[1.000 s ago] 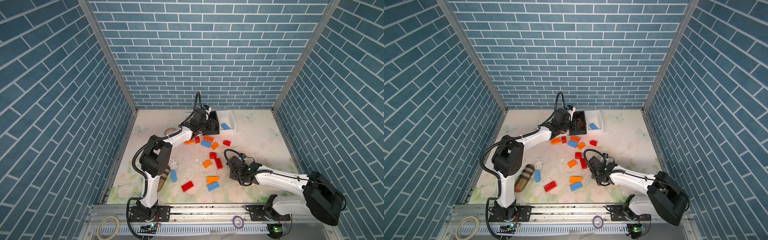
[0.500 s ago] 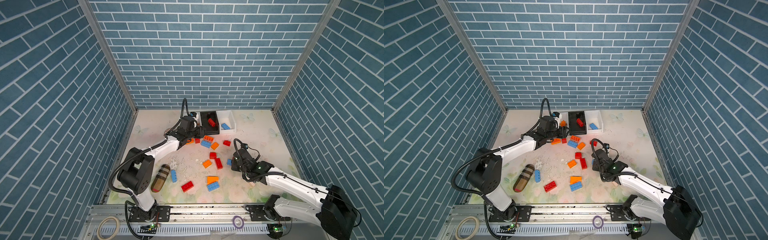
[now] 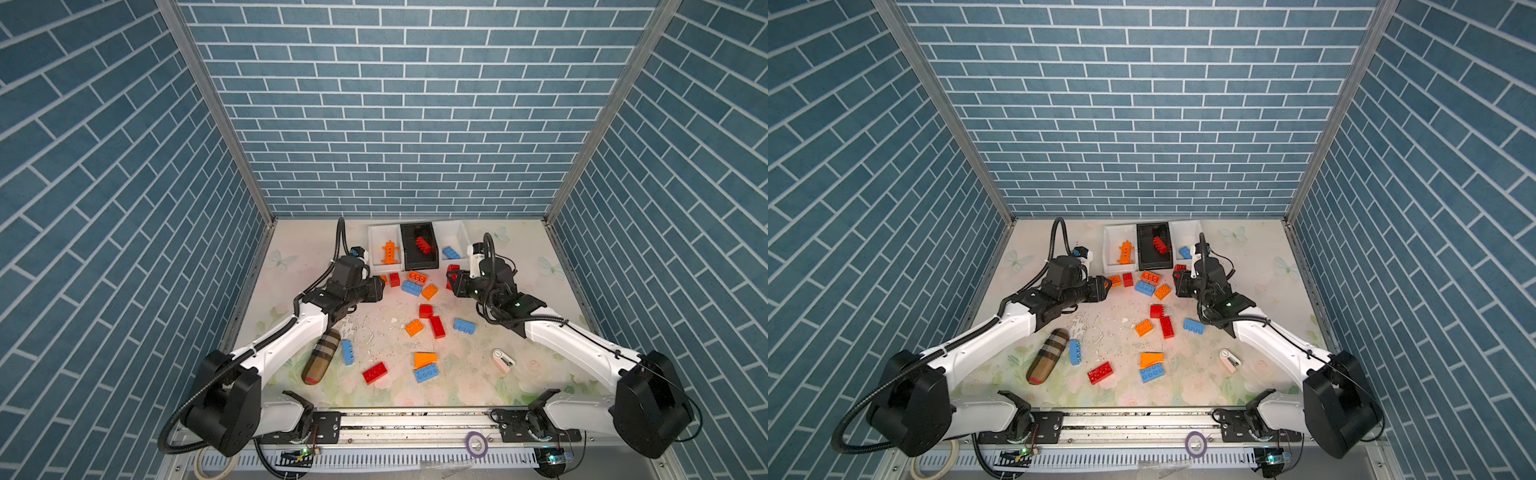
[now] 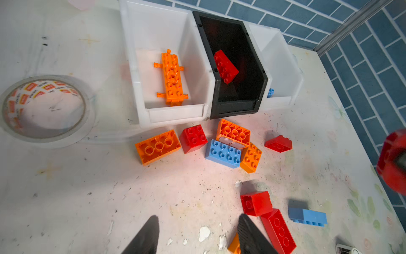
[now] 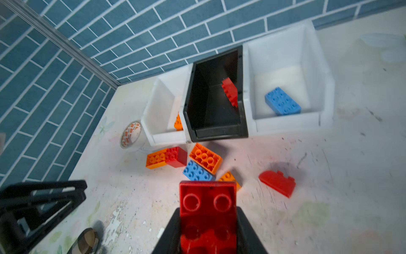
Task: Sort the legos into containers by color
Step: Place the lego in the container.
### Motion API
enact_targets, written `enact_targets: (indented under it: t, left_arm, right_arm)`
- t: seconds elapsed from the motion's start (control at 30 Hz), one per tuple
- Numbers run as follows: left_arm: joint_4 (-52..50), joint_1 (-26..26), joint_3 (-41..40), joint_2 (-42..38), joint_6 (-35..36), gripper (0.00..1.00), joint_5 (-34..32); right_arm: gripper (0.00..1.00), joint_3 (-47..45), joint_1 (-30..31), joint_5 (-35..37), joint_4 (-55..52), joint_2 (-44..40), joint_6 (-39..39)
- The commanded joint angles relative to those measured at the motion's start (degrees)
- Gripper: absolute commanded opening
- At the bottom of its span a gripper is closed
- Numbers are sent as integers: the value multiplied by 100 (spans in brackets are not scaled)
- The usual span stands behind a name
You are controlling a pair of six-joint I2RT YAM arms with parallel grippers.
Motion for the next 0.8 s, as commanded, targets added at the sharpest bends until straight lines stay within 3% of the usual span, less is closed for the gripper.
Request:
enact_targets:
  t: [0.0,0.37,0.57,0.77]
  left_arm:
    - [-809,37,-237,-394,-354,60,-368]
    - [-1976,26,-916,-1509,-1177,60,-883]
    - [-2315,-17,-1202,-1724,-1540,60,-969]
    - [-2453,-402,-1454,-1701,-2032,60,-1238]
  right_arm:
    - [11,503,-217,-585,406,540,-335]
    - [10,1963,-539,-1434,797,2473,-597]
    - [10,2785,-593,-1696,706,3451,-494]
    - [12,3711,-621,-1667,224,4293,-469]
